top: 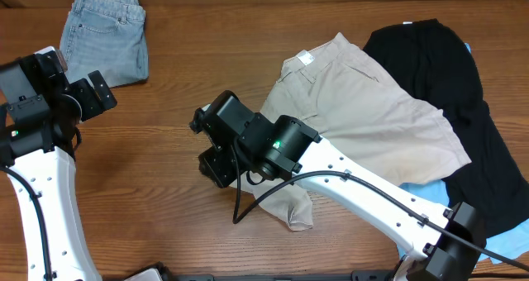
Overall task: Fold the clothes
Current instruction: 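Drag the beige shorts left to the table center and release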
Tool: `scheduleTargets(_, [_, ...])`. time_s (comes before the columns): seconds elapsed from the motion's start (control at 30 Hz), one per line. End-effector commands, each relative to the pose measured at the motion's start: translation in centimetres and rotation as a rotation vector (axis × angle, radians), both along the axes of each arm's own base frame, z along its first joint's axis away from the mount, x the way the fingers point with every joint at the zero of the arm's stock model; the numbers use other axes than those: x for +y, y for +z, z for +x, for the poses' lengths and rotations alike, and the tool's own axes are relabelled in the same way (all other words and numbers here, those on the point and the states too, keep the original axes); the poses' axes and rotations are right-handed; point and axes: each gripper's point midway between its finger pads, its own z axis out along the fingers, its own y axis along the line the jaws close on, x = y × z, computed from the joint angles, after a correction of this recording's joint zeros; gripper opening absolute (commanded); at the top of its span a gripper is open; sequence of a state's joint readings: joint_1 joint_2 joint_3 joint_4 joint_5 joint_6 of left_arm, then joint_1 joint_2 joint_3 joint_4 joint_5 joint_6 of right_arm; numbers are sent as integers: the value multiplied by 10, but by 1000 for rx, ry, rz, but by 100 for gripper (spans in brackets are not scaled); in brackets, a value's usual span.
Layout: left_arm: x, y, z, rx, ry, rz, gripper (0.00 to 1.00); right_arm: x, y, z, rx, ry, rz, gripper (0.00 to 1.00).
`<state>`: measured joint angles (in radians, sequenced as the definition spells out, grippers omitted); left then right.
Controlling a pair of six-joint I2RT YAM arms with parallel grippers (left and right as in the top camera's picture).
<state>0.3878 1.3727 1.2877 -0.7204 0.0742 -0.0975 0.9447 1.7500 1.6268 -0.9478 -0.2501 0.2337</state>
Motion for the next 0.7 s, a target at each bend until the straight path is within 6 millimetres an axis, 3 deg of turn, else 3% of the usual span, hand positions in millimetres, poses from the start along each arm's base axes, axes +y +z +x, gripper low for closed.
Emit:
scheduleTargets(0.0, [3,10,3,-19,-6,22,100,-25,27,29,-60,-105,20,64])
scheduleTargets(0.13, [0,10,3,-23,-16,12,100,-105,43,91,-101,-412,-41,80])
scheduleTargets(0.3, [-19,11,9,-51,-98,-60,100,-242,40,157,-65,-774,-102,89])
scheduleTargets(0.47, [-45,4,18,-46,-185,-109,100,-373,6,188,18,-1060,-167,91])
scheduleTargets(0.67, [-91,-29,35,47,-336,-120,100,-474,-60,202,198,-1245,-129,89])
